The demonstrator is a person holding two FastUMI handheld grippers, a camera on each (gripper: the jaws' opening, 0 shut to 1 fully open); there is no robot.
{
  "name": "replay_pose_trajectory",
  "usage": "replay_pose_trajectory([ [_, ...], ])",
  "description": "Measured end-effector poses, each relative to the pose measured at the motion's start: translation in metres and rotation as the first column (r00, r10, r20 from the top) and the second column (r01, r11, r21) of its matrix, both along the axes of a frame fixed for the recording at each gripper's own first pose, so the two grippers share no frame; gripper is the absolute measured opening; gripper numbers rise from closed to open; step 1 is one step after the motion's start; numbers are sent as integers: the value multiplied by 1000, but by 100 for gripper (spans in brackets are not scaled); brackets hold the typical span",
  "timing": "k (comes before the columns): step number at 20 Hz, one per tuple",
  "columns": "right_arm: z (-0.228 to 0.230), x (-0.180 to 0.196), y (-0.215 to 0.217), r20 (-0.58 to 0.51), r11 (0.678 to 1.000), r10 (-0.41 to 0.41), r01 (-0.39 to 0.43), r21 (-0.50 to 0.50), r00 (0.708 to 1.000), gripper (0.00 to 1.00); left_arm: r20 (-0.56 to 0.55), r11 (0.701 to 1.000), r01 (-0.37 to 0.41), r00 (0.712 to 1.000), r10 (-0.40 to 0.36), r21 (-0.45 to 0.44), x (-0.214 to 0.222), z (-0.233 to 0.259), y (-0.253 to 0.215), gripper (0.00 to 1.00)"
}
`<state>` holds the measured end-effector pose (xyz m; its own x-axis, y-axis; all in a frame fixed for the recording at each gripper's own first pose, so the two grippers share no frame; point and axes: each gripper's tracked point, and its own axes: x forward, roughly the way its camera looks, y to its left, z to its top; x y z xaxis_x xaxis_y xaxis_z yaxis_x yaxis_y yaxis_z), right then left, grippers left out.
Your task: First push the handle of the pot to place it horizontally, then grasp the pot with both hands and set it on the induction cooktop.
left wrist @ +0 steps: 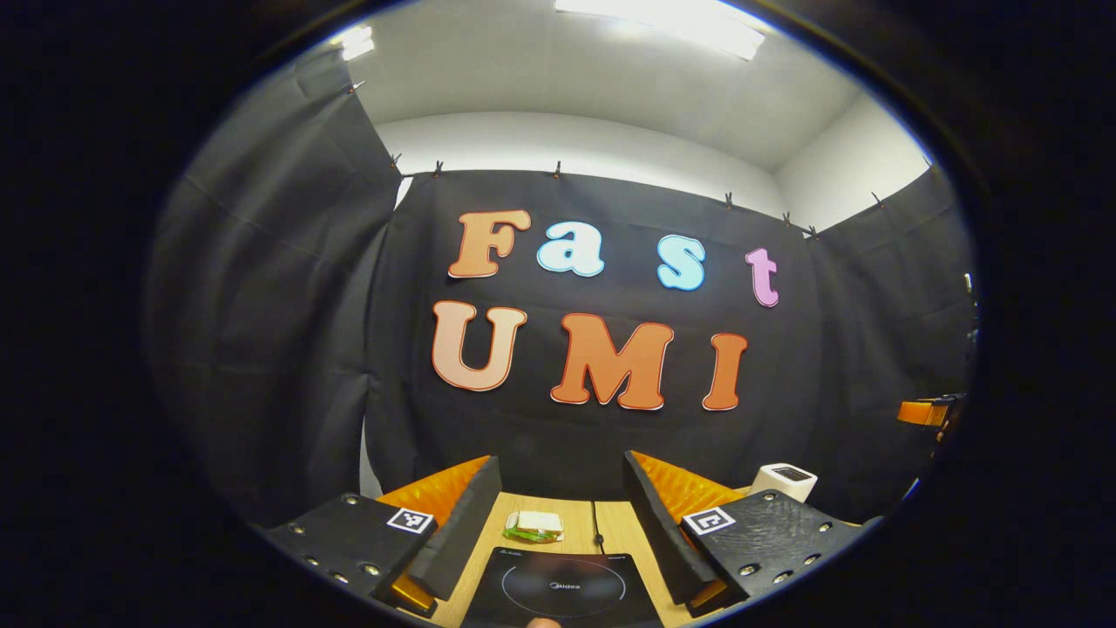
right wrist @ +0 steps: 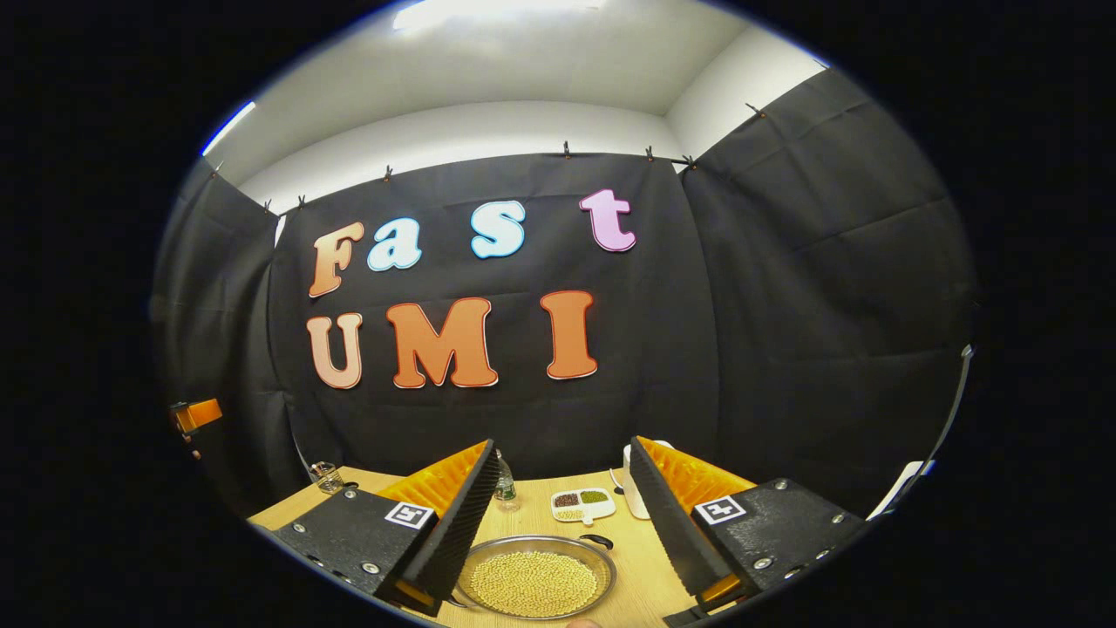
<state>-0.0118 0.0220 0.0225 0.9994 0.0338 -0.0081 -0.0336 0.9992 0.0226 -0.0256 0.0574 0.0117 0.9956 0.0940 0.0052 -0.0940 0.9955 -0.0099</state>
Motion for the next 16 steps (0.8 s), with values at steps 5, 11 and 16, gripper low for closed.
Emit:
replay_pose_trajectory([
  [5,-1,-2,-6,-3,1000,-7,7,-11,1000,93,-11,1000,11,1000,-11,22,-3,-1,-6,89],
  [11,-16,0,-9,-39,1000,-6,6,-6,999,93,-22,999,31,999,-30,29,-3,-6,-12,89],
  [16,-32,2,-11,-75,1000,-2,2,-1,997,93,-32,999,24,999,-23,28,-6,-10,-10,89],
])
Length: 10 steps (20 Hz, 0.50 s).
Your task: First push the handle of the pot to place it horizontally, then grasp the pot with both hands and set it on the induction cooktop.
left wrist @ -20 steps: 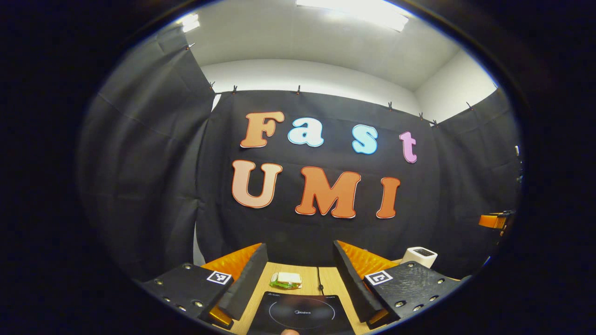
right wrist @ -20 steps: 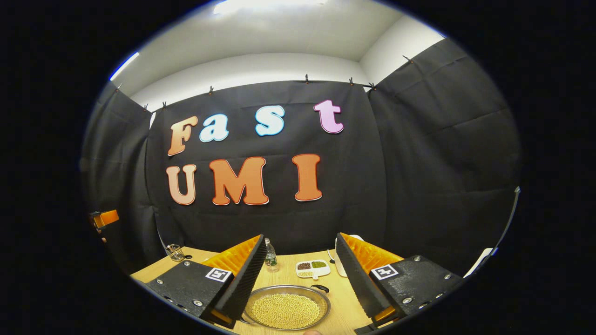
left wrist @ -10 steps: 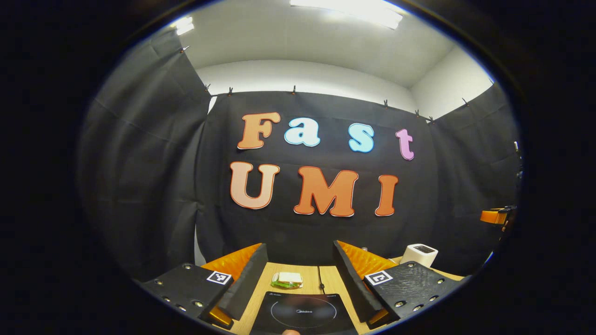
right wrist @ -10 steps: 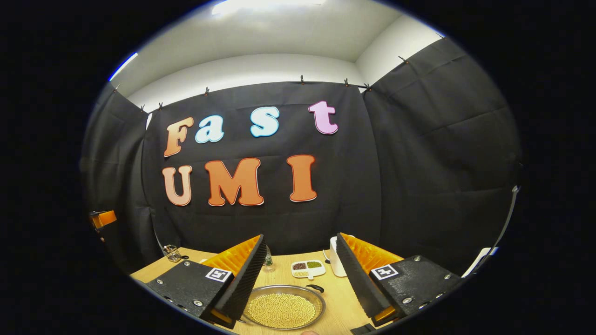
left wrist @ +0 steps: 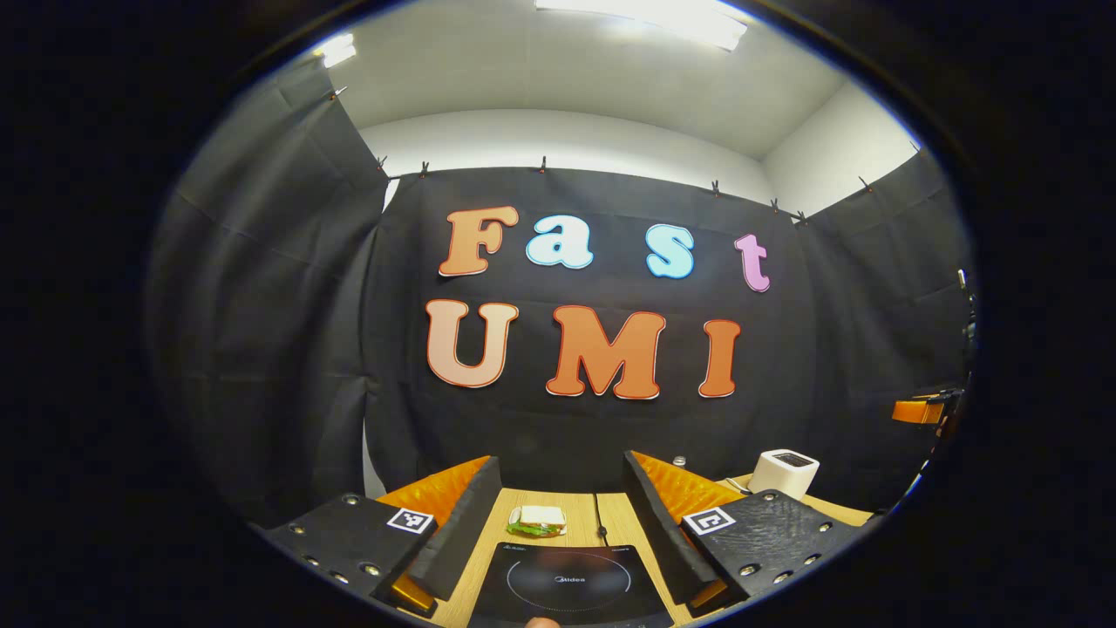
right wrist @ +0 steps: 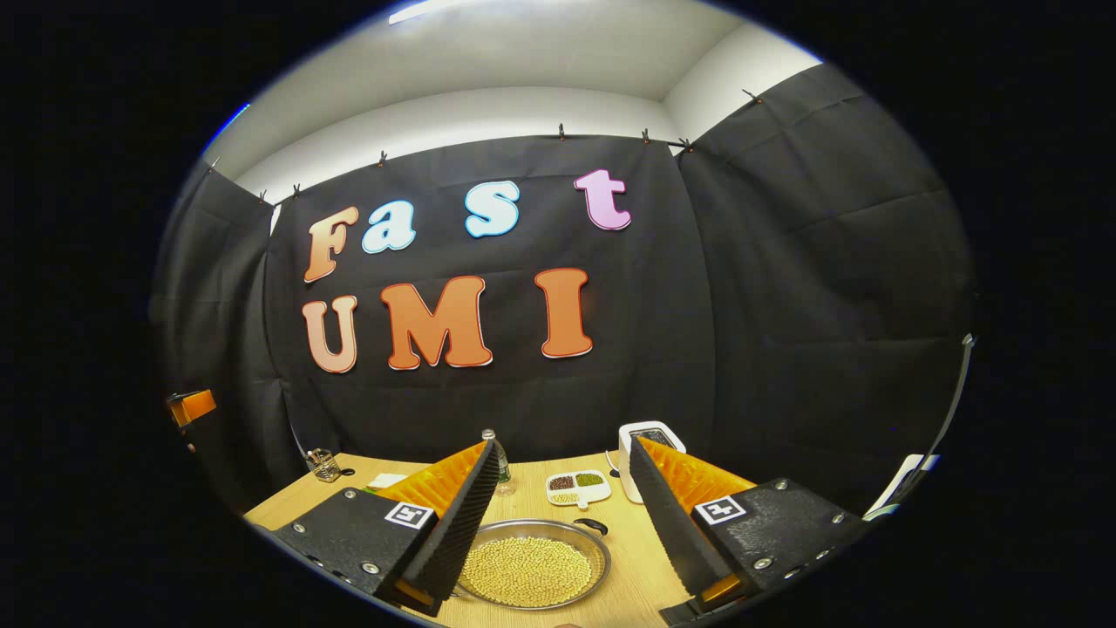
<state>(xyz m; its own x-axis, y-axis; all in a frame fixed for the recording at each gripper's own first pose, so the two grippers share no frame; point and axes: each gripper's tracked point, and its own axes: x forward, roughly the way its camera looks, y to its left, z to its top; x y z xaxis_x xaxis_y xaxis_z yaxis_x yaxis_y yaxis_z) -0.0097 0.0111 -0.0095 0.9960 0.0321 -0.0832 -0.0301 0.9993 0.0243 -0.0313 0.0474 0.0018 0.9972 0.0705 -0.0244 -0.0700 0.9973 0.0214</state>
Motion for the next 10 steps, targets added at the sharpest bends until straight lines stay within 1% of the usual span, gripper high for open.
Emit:
replay_pose_trajectory([
  [2,-10,0,0,-17,1000,1,-1,-2,1000,94,-4,1000,-2,1000,2,-6,-2,-2,2,88],
  [5,-22,0,4,-48,1000,19,-20,-7,999,93,1,1000,-11,1000,11,21,-1,-1,2,88],
  [7,-29,-1,7,-65,999,28,-29,-15,997,91,7,1000,-7,1000,7,24,-3,0,2,88],
  [9,-33,-2,13,-73,999,43,-45,-27,996,79,8,1000,-6,1000,5,24,-4,0,3,89],
  [10,-36,-3,17,-75,998,50,-53,-36,996,69,8,1000,-4,1000,3,23,-5,-1,3,88],
])
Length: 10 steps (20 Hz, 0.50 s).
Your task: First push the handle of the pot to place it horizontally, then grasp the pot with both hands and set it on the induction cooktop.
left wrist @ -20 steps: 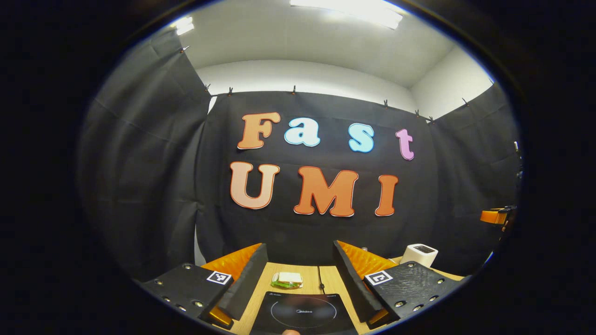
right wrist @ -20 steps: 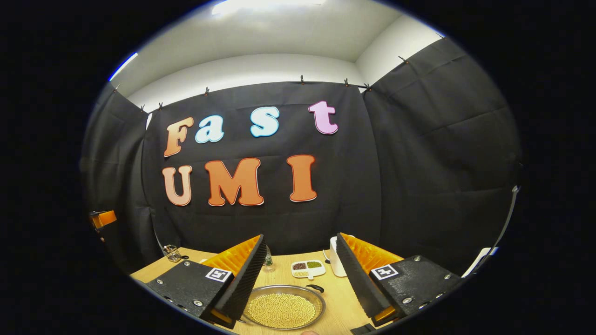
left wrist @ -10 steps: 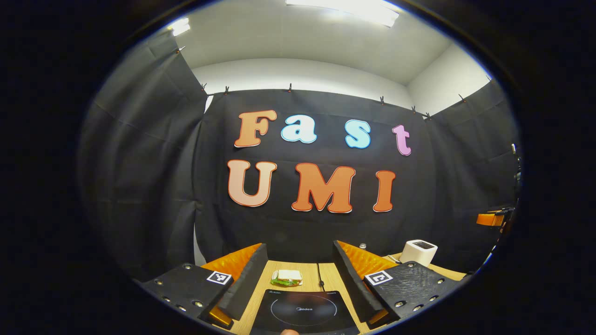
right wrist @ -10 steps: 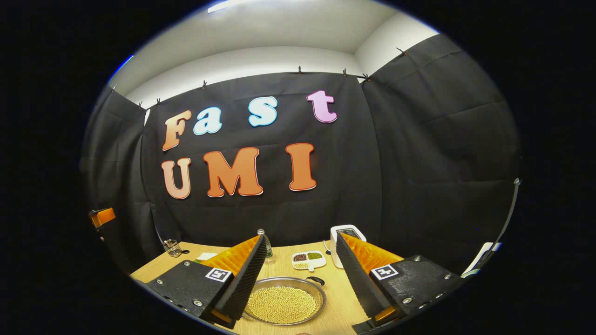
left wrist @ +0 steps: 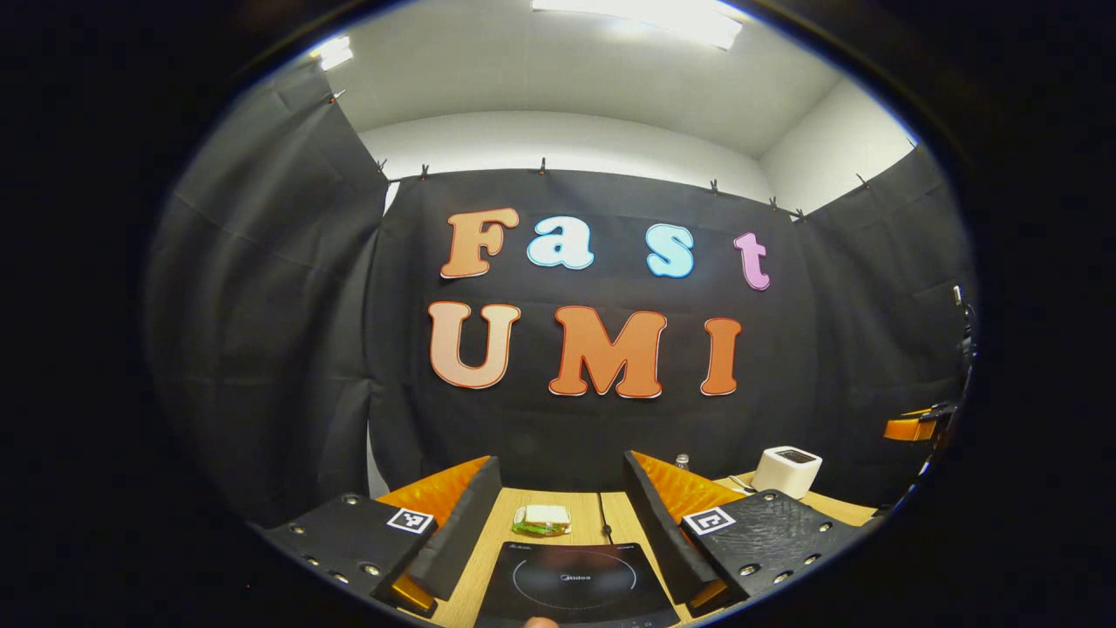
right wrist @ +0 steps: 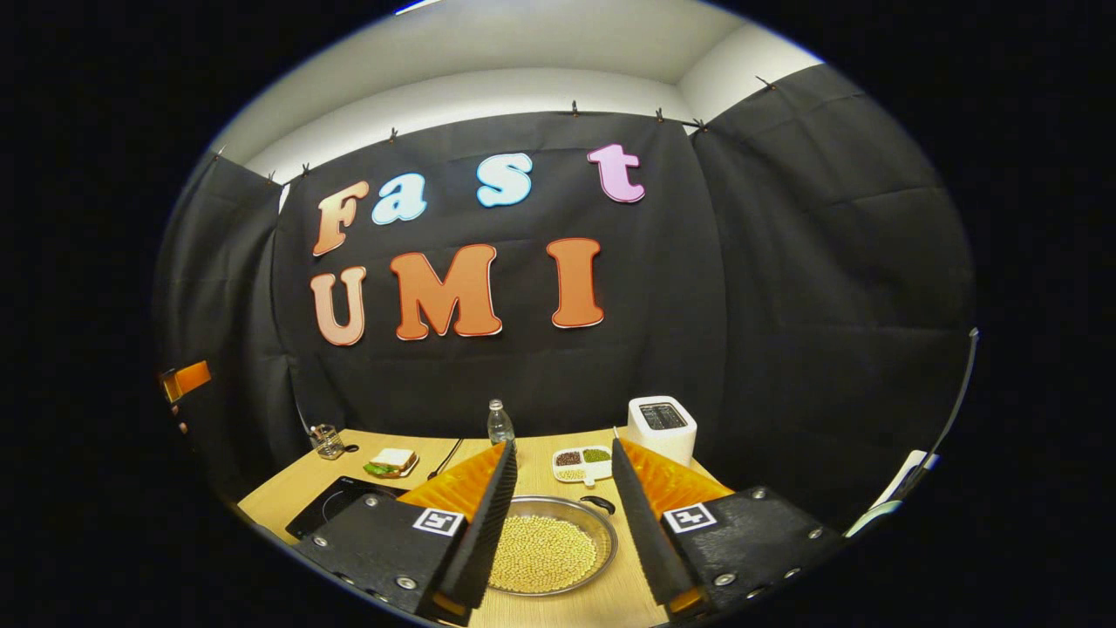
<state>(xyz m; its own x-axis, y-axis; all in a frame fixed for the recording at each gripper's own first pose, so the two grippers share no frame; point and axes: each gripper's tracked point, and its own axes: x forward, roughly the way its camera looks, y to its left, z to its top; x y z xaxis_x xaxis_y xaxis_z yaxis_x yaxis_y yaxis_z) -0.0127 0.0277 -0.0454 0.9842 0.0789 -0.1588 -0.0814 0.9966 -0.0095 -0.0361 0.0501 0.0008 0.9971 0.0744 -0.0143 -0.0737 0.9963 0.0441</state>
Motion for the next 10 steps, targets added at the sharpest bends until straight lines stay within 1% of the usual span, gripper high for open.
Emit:
replay_pose_trajectory([
  [1,-1,0,3,1,1000,4,-4,-8,1000,65,1,1000,3,1000,-3,-2,0,0,0,88],
  [3,-4,-1,7,-3,1000,11,-11,-20,1000,47,1,1000,4,1000,-4,-5,-1,0,1,88],
  [5,-11,-2,11,-16,999,18,-18,-26,1000,40,0,1000,-9,1000,9,-1,-2,-3,3,88],
  [6,-13,-1,13,-21,999,17,-18,-28,1000,28,-2,1000,-14,1000,14,-1,-3,-6,5,89],
  [7,-16,-1,15,-27,999,21,-22,-29,999,29,-3,1000,-15,1000,15,-4,-3,-8,7,89],
  [8,-20,-2,17,-35,999,24,-25,-28,999,22,-5,1000,-17,1000,17,-7,-7,-9,12,88],
  [9,-24,-1,19,-44,999,29,-30,-24,999,24,-11,1000,-21,1000,21,-11,-10,-10,17,88],
  [10,-29,-1,21,-53,999,33,-35,-21,998,14,-18,1000,-23,1000,23,-14,-10,-15,20,89],
])
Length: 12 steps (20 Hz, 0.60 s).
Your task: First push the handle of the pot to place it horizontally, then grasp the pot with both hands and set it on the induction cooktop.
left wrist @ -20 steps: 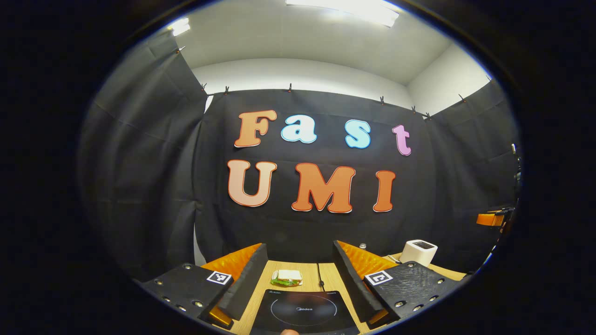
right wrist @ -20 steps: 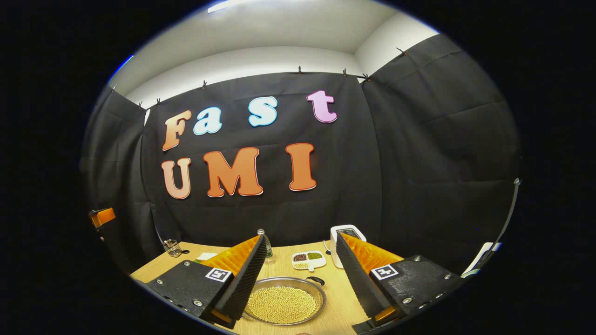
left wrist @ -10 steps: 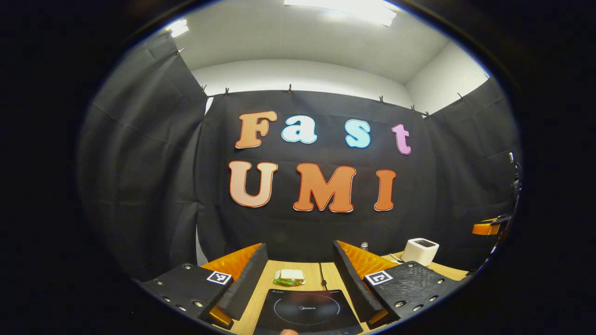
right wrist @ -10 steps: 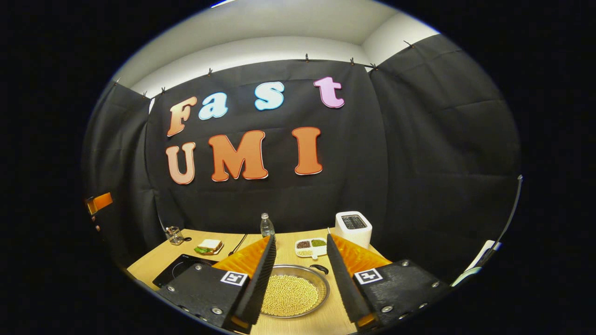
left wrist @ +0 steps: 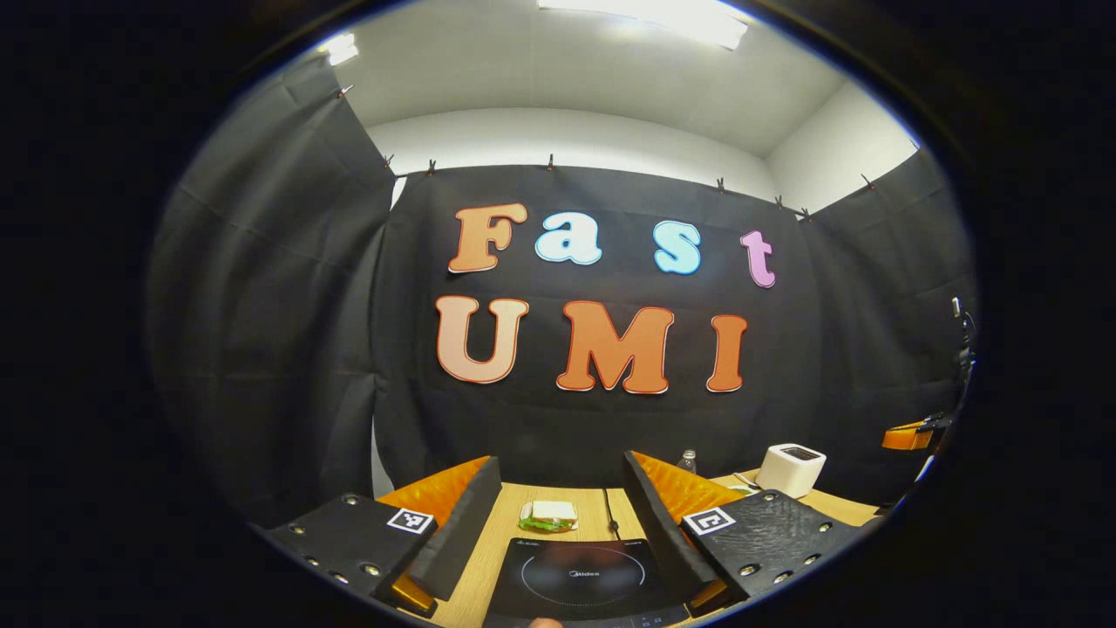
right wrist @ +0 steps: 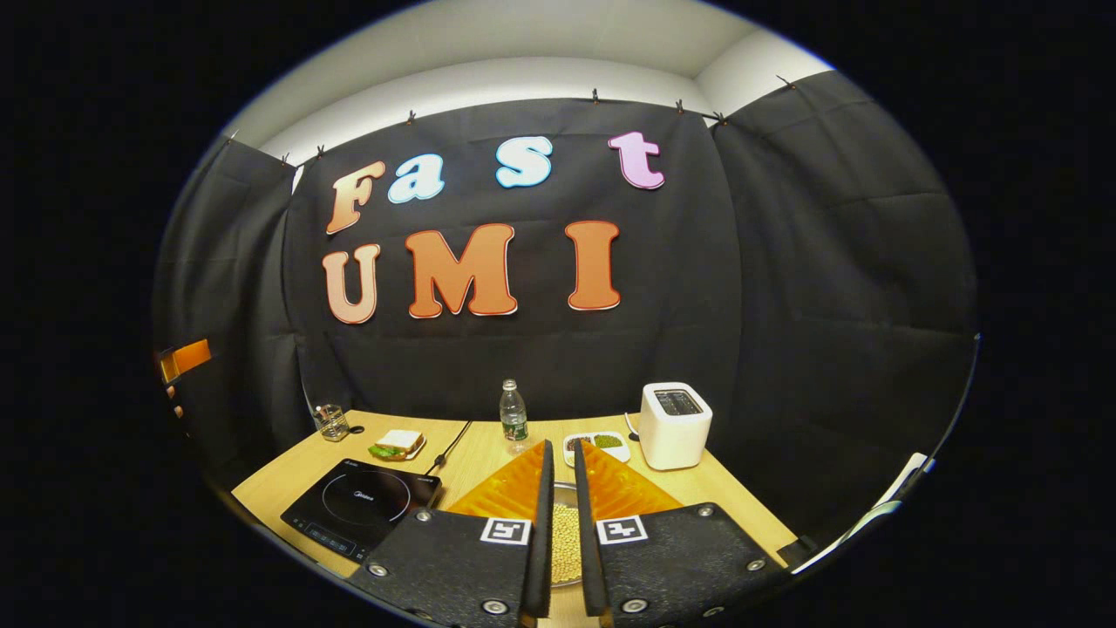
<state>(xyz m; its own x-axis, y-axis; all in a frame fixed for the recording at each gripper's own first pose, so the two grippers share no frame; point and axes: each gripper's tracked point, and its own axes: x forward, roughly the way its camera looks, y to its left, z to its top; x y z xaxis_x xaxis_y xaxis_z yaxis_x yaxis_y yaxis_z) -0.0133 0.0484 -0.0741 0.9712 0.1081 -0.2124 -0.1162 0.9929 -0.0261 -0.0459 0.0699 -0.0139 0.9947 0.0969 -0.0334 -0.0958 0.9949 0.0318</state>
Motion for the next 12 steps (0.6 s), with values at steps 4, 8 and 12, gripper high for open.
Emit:
replay_pose_trajectory([
  [4,-23,2,5,-44,1000,3,-3,3,999,4,-17,1000,-3,1000,3,-15,5,-8,6,88],
  [8,-50,1,14,-100,1000,25,-26,-5,995,4,-28,1000,8,1000,-8,-21,6,-16,5,88],
  [12,-70,-1,18,-134,999,39,-41,-9,990,4,-43,1000,2,999,-2,-17,8,-22,7,88],
])
